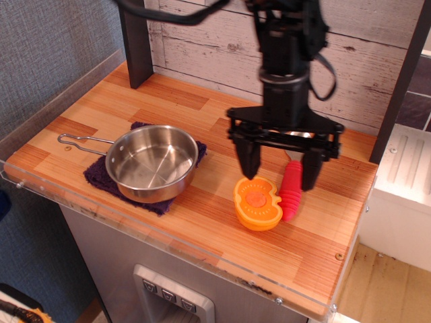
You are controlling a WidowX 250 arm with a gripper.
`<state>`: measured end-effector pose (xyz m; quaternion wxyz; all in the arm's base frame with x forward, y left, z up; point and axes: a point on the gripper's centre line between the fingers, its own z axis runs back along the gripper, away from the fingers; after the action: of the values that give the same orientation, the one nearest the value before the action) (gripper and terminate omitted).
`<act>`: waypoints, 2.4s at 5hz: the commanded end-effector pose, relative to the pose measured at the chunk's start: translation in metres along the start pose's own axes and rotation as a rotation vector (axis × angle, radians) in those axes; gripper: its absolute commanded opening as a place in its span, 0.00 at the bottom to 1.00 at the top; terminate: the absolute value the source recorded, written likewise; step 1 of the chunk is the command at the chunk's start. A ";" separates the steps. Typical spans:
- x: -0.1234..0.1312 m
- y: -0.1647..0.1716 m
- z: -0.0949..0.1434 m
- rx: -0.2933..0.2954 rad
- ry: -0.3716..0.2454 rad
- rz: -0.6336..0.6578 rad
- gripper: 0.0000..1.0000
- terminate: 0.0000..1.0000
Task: Put the orange in the pot.
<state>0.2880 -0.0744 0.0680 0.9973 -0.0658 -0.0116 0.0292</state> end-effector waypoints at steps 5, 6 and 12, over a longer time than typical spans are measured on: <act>0.013 0.029 -0.032 0.138 -0.018 0.078 1.00 0.00; 0.017 0.030 -0.040 0.109 -0.016 0.119 1.00 0.00; -0.004 0.115 0.067 0.122 -0.112 0.313 0.00 0.00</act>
<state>0.2745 0.0500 0.1071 0.9813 -0.0010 -0.0345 0.1893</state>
